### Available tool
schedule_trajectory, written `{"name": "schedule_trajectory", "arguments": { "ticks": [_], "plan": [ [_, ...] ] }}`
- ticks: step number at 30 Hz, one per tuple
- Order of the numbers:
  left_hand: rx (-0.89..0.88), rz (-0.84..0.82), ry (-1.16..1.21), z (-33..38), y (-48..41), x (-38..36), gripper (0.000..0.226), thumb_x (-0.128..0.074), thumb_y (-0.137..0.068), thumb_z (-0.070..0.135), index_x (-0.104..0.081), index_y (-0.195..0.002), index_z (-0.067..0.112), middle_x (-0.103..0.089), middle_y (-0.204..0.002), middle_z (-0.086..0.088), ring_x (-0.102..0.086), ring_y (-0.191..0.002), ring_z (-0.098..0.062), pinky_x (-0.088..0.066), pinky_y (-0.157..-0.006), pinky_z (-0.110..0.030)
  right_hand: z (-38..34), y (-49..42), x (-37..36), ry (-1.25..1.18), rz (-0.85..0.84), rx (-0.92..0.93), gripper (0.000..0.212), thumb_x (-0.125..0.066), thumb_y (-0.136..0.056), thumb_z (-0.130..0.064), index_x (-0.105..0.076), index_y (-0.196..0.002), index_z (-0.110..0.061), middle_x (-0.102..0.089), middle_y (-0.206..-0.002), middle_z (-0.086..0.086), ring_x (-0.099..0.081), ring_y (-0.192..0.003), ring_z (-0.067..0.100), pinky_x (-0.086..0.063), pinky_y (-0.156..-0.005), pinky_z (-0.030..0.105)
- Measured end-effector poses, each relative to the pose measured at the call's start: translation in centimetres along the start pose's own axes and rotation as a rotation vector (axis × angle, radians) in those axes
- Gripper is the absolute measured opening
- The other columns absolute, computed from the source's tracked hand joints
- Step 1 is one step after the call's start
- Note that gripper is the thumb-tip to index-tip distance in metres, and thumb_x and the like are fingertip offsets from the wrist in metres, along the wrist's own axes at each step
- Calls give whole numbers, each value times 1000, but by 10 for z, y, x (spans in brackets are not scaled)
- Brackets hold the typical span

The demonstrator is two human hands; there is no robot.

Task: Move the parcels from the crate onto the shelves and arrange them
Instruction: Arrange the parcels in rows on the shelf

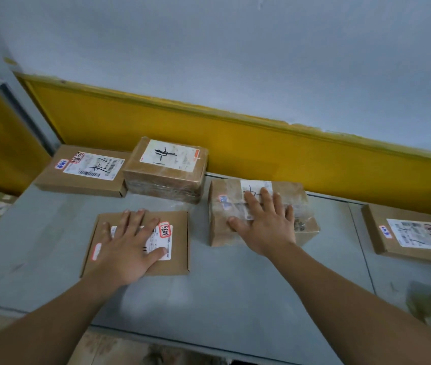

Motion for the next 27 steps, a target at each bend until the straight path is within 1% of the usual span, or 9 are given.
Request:
{"name": "schedule_trajectory", "arguments": {
  "ticks": [2,4,12,16,20,23,25,27],
  "plan": [
    [3,4,-1,0,0,0,89,-13,-73,78,5,-152,41,19,-160,6,22,-146,-23,14,-113,-55,-6,-9,1,-21,11,-31,85,-21,-87,-81,0,-158,-39,12,-167,1,17,-151,30,4,-120,58],
    [4,3,-4,0,0,-1,88,-15,-74,77,5,-152,40,19,-160,6,22,-146,-23,15,-113,-55,-7,-17,4,-37,17,-54,84,-21,-88,-81,0,-158,-38,11,-167,2,17,-151,31,4,-120,59],
    [6,27,5,-2,0,0,89,-17,-74,79,0,-152,40,17,-161,7,21,-146,-22,16,-113,-53,-3,-49,15,-57,62,-110,85,-19,-88,-82,-4,-158,-36,6,-167,4,11,-152,33,1,-119,61],
    [4,35,26,-3,0,-1,95,-9,-68,82,-1,-152,41,16,-161,8,21,-146,-21,16,-113,-53,2,-62,19,-59,74,-120,86,-18,-87,-82,-5,-158,-35,4,-167,4,8,-152,33,-1,-119,61],
    [16,4,22,-1,1,0,87,-20,-75,78,1,-152,41,18,-160,8,24,-146,-20,16,-113,-53,7,-65,20,-66,74,-120,86,-20,-87,-82,-7,-158,-36,4,-167,3,9,-152,33,0,-118,61],
    [10,15,20,-1,1,0,86,-22,-76,76,0,-152,41,17,-161,8,22,-146,-21,15,-114,-54,11,-63,20,-56,71,-115,85,-20,-87,-82,-8,-158,-36,4,-167,2,9,-152,33,1,-117,64],
    [8,23,18,-3,1,-1,88,-19,-74,79,-1,-152,41,15,-161,8,20,-147,-21,14,-114,-54,18,-61,21,-57,69,-127,85,-19,-87,-82,-8,-158,-36,5,-167,2,9,-152,33,1,-116,65],
    [11,23,17,-3,0,-1,93,-11,-69,82,-1,-152,42,15,-161,8,20,-147,-21,14,-114,-54,30,-58,21,-60,70,-154,85,-18,-87,-82,-8,-158,-37,5,-167,1,9,-152,32,1,-117,65]
  ]
}}
Point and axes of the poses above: each hand's wrist, its own y-axis away from the middle knuckle, its own x-axis out of the back of the hand, z = x × y, the point moved 7 cm from there along -y, towards the middle knuckle
